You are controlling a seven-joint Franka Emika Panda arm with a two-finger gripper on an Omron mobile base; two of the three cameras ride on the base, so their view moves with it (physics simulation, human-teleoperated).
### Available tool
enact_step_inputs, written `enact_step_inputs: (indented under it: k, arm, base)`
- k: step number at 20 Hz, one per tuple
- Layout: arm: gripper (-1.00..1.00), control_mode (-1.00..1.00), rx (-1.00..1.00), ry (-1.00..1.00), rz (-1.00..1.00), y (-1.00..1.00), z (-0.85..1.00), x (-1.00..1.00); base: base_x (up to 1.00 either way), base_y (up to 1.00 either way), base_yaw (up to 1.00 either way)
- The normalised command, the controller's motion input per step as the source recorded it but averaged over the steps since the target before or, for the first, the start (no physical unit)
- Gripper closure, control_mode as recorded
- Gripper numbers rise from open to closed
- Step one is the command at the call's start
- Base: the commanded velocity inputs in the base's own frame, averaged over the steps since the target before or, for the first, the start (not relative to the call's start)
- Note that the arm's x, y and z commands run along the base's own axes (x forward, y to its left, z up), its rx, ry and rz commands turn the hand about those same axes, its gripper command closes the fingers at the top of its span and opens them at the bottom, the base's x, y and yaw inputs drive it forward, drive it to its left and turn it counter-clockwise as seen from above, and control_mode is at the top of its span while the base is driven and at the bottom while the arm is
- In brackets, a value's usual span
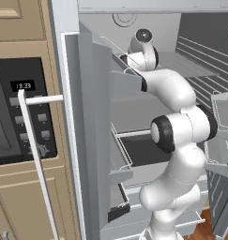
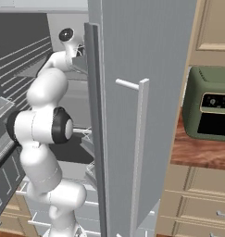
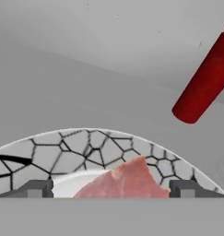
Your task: Retrieve the steak from the fridge and place it on the saucepan with marinade on the stove.
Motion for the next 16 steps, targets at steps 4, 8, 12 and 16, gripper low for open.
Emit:
enact_step_inputs:
  k: [4, 8, 12, 16]
  arm:
    - [-1.0, -1.0, 0.0, 0.0, 0.0, 0.0, -0.1, 0.1]
    - [-1.0, -1.0, 0.0, 0.0, 0.0, 0.0, -0.11, 0.0]
    - [-1.0, -1.0, 0.0, 0.0, 0.0, 0.0, -0.07, 0.0]
    - [-1.0, -1.0, 0.0, 0.0, 0.0, 0.0, 0.02, 0.0]
  base:
    - [0.0, 0.0, 0.0]
    - [0.0, 0.0, 0.0]
    - [0.0, 0.0, 0.0]
    - [0.0, 0.0, 0.0]
